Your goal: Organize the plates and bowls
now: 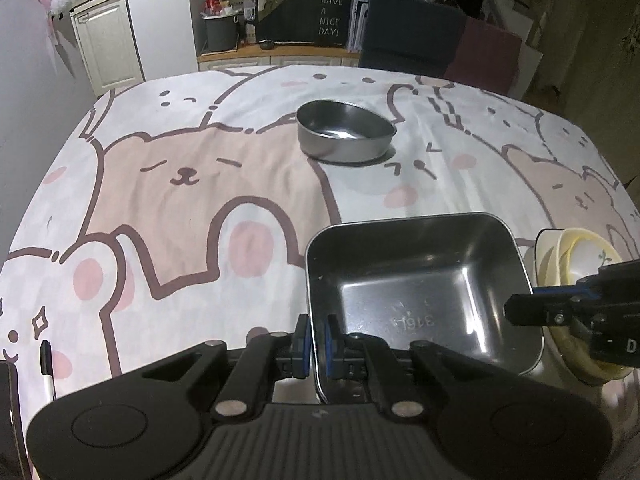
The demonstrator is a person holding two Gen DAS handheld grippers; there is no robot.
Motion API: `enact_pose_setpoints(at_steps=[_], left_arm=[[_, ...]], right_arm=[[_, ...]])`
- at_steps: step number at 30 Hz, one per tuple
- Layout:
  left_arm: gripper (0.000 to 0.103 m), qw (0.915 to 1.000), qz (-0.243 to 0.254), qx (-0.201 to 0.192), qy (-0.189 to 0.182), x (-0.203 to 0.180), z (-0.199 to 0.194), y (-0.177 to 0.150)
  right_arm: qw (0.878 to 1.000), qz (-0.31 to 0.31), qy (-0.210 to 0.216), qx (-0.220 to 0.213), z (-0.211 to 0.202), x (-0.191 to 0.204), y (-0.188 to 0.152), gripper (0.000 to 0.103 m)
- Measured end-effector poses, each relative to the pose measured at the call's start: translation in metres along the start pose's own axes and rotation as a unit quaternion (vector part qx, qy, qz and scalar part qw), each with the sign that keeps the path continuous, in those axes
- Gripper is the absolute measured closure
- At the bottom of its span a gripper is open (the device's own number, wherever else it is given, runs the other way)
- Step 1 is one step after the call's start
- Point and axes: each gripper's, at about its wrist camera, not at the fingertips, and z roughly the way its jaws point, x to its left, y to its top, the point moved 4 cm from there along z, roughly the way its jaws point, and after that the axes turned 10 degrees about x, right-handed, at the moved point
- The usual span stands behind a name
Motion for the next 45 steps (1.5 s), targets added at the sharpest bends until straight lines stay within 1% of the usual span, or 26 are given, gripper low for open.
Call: enact_pose_setpoints(at_steps=[9,16,33,45], left_arm=[[0.095,0.9999,0.005,0.012,0.011,0.001,0.012,-0.002],[0.093,0.9993,0.016,0.028,0.021,-0.003,0.024,-0.004],[0.092,0.9981,0.027,0.045,0.032,-0.01,0.037,-0.005],[0.091,0.9979,0.03,0.047,0.032,-0.013,0.039,-0.004]], right_arm=[[1.0,-0.006,-0.001,0.007,0.006,0.003,0.002,0.09],[1.0,-0.015,0.0,0.013,0.007,0.004,0.0,0.09],[0.999,-0.022,-0.019,0.031,0.016,0.0,-0.003,0.092],[0.998,-0.031,-0.036,0.046,0.025,-0.002,-0.006,0.092]])
